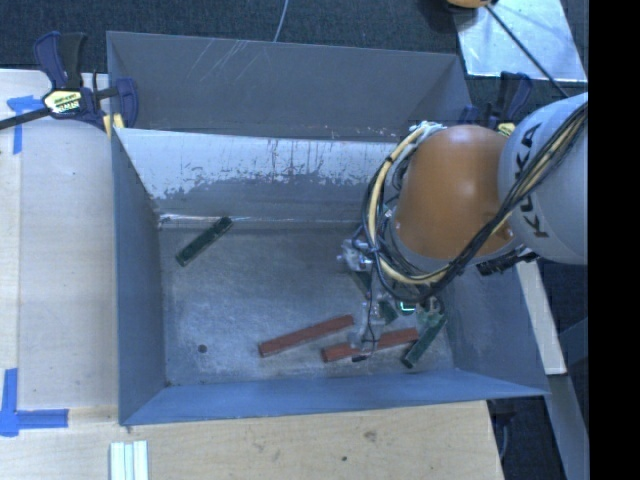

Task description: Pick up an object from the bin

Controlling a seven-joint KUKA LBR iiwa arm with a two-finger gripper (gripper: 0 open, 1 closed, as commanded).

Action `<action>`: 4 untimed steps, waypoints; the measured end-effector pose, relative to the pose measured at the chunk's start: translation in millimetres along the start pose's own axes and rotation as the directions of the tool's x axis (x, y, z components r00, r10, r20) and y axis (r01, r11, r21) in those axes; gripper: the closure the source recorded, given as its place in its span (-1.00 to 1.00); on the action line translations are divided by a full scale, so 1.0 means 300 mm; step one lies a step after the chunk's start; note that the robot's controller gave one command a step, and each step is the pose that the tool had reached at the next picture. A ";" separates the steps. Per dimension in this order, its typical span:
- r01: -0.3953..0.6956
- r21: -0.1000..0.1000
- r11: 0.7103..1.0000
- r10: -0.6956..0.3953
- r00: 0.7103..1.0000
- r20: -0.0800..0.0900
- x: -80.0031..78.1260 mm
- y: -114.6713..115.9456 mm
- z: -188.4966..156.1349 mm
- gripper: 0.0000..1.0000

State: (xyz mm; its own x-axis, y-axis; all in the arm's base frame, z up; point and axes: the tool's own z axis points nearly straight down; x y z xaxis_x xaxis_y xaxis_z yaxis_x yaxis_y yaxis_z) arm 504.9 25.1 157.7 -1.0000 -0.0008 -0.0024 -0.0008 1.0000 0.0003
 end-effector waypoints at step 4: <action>0.078 0.000 0.997 -0.078 0.997 0.000 0.051 -0.032 0.291 1.00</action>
Offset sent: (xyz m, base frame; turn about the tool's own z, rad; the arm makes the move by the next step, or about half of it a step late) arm -0.0229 0.0091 -0.0877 0.0119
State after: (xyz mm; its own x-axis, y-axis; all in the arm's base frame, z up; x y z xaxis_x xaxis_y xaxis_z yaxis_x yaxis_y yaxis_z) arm 489.9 15.4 70.2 -0.9969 -0.0793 -0.0022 -0.0793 0.9969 0.0001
